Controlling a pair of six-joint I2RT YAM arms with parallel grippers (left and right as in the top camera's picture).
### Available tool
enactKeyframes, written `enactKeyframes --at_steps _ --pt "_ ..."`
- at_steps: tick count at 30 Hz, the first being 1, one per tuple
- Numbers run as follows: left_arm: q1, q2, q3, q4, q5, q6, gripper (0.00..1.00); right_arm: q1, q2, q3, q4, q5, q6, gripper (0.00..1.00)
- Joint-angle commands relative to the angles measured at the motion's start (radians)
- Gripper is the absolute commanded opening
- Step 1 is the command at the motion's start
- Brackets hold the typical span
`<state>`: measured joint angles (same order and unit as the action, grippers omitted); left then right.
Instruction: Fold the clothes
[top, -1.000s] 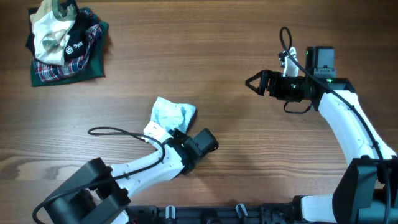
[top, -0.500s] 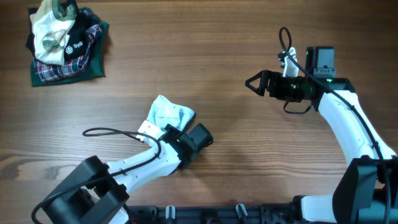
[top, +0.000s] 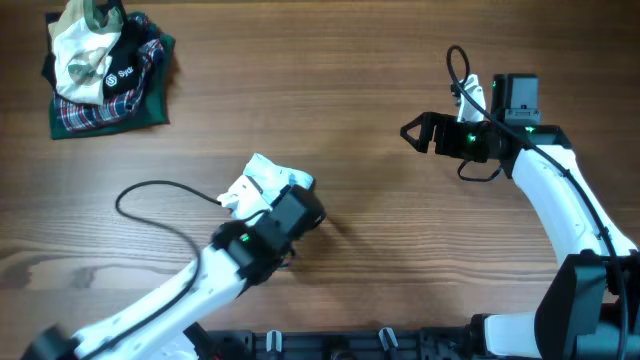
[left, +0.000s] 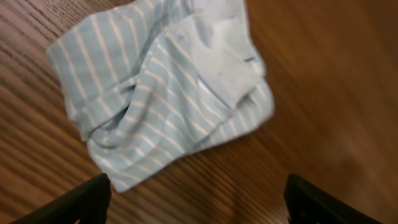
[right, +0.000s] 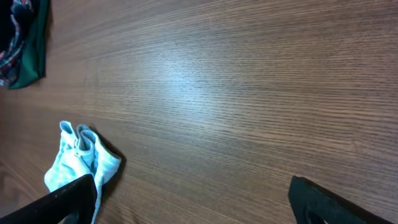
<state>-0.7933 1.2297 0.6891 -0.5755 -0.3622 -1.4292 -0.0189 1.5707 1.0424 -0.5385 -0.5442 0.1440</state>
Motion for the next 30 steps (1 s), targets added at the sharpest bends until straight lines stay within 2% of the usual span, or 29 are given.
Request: enactKeyframes --at_steps 1,5,6,9,11,12,15,17,20,24,26,30 --pt "0.006 -0.152 -0.005 -0.044 0.048 0.061 0.94 -0.001 -0.017 0.007 -0.008 -0.002 -0.018 1.00" --pt "0.071 -0.296 -0.005 -0.108 0.072 0.061 0.91 0.000 -0.017 0.007 -0.042 -0.007 -0.013 0.97" --pt "0.117 -0.339 -0.005 -0.125 0.100 0.061 0.87 0.006 -0.017 0.007 -0.057 -0.010 -0.014 0.87" --pt "0.274 -0.433 -0.005 -0.173 0.166 0.061 0.71 0.061 -0.017 0.007 -0.070 -0.009 -0.014 0.30" --pt "0.391 -0.470 -0.005 -0.205 0.227 0.066 0.49 0.125 -0.017 0.007 -0.076 -0.008 -0.010 0.08" --pt "0.439 -0.477 -0.005 -0.208 0.256 0.092 0.42 0.161 -0.017 0.007 -0.076 -0.008 -0.002 0.04" --pt "0.587 -0.478 -0.005 -0.207 0.337 0.117 0.24 0.291 -0.017 0.007 -0.062 0.026 0.050 0.04" --pt "0.692 -0.478 -0.005 -0.203 0.398 0.117 0.20 0.406 -0.017 0.007 -0.026 0.080 0.105 0.04" --pt "0.833 -0.478 -0.005 -0.204 0.467 0.144 0.15 0.550 -0.006 0.006 0.045 0.172 0.188 0.04" --pt "0.998 -0.478 -0.005 -0.201 0.539 0.142 0.08 0.666 0.084 0.006 0.167 0.187 0.254 0.04" --pt "1.083 -0.478 -0.005 -0.204 0.562 0.143 0.08 0.713 0.168 0.006 0.238 0.186 0.295 0.04" --pt "1.201 -0.478 -0.005 -0.220 0.594 0.143 0.09 0.773 0.287 0.006 0.265 0.181 0.330 0.04"
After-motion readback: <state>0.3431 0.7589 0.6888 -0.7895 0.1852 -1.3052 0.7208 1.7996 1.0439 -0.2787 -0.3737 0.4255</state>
